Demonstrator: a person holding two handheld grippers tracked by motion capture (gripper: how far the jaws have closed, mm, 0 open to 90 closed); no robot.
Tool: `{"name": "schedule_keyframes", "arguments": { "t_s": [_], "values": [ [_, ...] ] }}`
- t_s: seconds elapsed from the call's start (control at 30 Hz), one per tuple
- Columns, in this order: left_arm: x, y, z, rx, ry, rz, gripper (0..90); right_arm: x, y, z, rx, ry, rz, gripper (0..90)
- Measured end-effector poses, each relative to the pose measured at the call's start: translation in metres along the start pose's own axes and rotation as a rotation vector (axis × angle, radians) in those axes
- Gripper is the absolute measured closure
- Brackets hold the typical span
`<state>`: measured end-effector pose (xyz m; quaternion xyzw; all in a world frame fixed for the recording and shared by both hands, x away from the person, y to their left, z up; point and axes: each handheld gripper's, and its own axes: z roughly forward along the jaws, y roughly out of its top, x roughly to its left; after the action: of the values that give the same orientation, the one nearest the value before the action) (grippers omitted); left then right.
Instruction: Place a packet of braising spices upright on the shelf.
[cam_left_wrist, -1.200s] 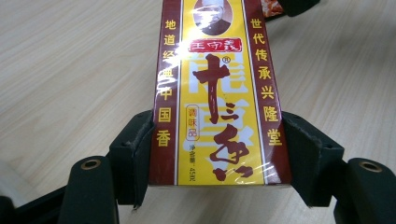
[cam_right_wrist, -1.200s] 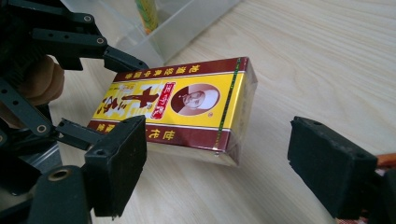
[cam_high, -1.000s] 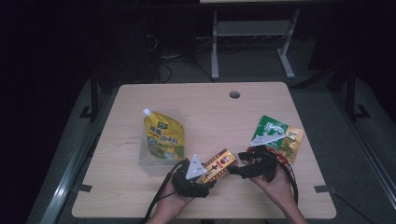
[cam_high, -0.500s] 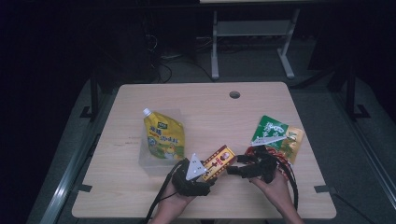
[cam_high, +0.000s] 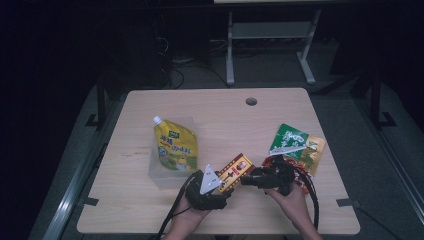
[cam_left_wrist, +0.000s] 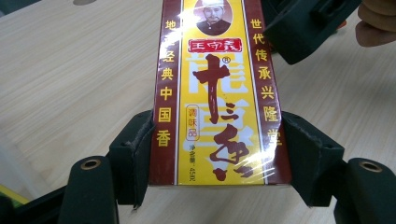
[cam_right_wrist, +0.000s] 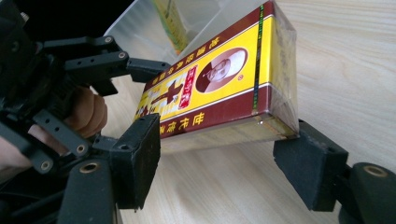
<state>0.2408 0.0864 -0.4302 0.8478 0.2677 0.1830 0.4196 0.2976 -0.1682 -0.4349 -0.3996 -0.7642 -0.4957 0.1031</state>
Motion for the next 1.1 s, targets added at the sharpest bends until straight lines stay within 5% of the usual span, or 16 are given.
{"name": "schedule_keyframes", "arguments": {
  "t_s": [0.67, 1.1],
  "values": [
    [-0.008, -0.004, 0.009, 0.029, 0.037, -0.026, 32.0, 0.003, -0.001, 0.0, -0.056, -0.034, 0.074, 45.2],
    [-0.011, -0.005, 0.012, 0.036, 0.051, -0.04, 31.8, 0.006, 0.001, -0.001, -0.083, 0.029, 0.146, 60.6]
  ]
}}
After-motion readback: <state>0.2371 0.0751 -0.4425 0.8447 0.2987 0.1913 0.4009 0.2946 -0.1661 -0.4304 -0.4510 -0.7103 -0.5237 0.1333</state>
